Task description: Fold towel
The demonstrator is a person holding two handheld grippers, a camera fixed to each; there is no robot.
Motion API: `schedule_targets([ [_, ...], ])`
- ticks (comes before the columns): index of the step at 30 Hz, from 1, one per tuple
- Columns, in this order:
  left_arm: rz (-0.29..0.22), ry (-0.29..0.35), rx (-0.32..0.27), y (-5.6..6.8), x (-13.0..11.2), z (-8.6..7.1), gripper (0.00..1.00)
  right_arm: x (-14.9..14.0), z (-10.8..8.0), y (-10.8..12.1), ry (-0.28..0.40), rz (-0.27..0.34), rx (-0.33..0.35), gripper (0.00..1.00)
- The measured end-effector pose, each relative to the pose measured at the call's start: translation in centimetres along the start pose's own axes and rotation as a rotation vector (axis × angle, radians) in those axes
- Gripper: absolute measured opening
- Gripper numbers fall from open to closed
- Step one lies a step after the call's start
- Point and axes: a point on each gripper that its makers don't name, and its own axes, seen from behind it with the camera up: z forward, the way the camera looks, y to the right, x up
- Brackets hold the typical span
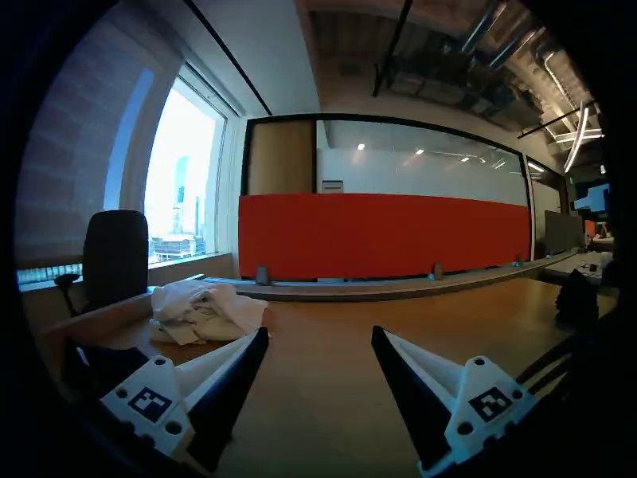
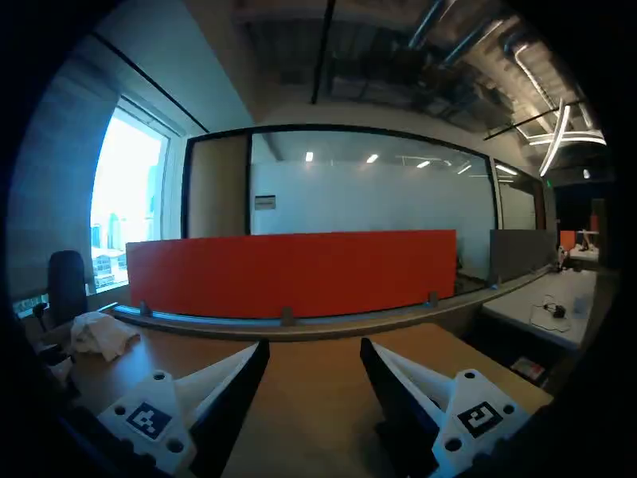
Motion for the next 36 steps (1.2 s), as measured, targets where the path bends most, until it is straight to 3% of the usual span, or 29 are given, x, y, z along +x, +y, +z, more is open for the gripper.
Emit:
schedule_targets([
  [15,-0.001,-0.008,0.011,-0.4,-2.2,0.2,0.96,-1.1,0.2,0.2,0.007,0.008,0.003,0.88],
  [36,0.007,-0.009,0.006,-0.1,-2.3,0.0,0.96,-1.4,-0.1,1.1,0.024,0.012,0.002,0.88],
])
